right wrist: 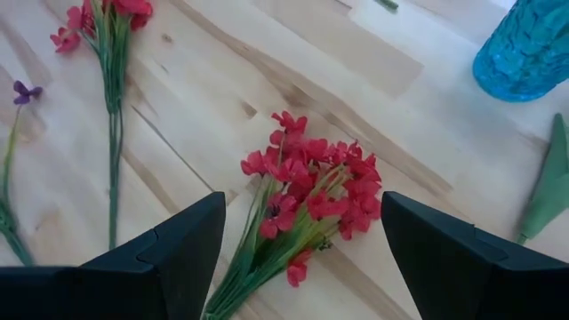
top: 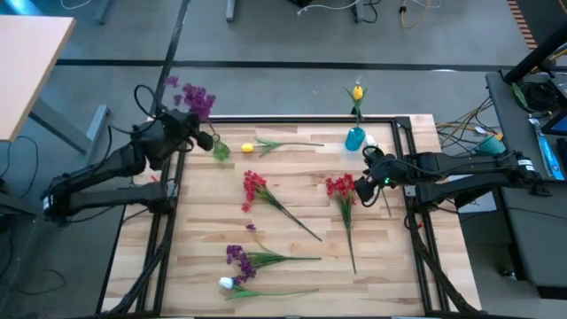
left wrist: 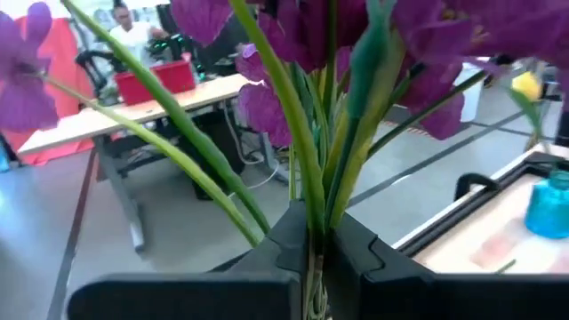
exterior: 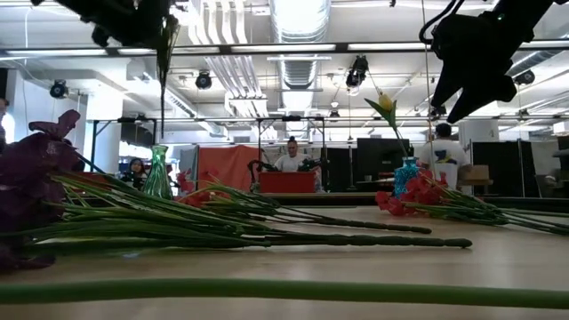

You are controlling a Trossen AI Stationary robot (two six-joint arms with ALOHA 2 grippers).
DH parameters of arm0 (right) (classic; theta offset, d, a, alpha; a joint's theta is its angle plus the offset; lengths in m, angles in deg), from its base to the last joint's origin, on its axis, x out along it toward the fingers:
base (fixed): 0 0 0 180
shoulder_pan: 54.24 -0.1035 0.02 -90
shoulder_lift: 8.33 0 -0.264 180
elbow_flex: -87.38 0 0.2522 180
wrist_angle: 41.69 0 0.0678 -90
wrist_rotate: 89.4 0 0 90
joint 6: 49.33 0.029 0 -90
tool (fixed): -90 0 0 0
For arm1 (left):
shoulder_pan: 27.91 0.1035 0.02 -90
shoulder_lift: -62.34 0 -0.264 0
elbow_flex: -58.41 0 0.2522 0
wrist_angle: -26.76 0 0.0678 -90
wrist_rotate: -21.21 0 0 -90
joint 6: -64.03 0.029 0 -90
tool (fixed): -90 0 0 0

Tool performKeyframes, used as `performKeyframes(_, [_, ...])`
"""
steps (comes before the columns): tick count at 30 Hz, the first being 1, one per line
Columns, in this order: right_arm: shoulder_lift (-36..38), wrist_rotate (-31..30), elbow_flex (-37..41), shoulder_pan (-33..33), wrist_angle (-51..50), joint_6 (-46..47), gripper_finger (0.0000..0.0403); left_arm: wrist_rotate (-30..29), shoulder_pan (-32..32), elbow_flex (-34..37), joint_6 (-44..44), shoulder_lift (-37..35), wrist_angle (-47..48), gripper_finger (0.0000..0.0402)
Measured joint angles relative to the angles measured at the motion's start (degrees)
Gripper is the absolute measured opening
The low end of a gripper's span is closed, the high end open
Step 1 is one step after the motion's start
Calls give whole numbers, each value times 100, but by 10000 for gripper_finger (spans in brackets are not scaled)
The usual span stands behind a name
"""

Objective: Sort flowers into vase by color
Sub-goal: Put the left violet flowers into the green vase

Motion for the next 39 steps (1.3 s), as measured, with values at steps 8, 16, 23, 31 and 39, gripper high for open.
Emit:
performKeyframes(8, [0, -1, 0, 0, 27, 4, 292, 31, 104, 352, -266, 21, -169, 0])
performKeyframes(16, [0, -1, 0, 0, 27, 3, 292, -2, 104, 480, -876, 160, -138, 21])
performKeyframes(23, [0, 3, 0, 0, 25, -1, 292, -6, 104, 447, -1301, 175, 314, 102])
performKeyframes(31, [0, 7, 0, 0, 22, -14, 292, 10, 95, 437, -1676, 108, 1075, 200])
performKeyframes(39, [0, 8, 0, 0, 16, -75, 292, 300, 95, -566, -2587, -1, 3861, 269])
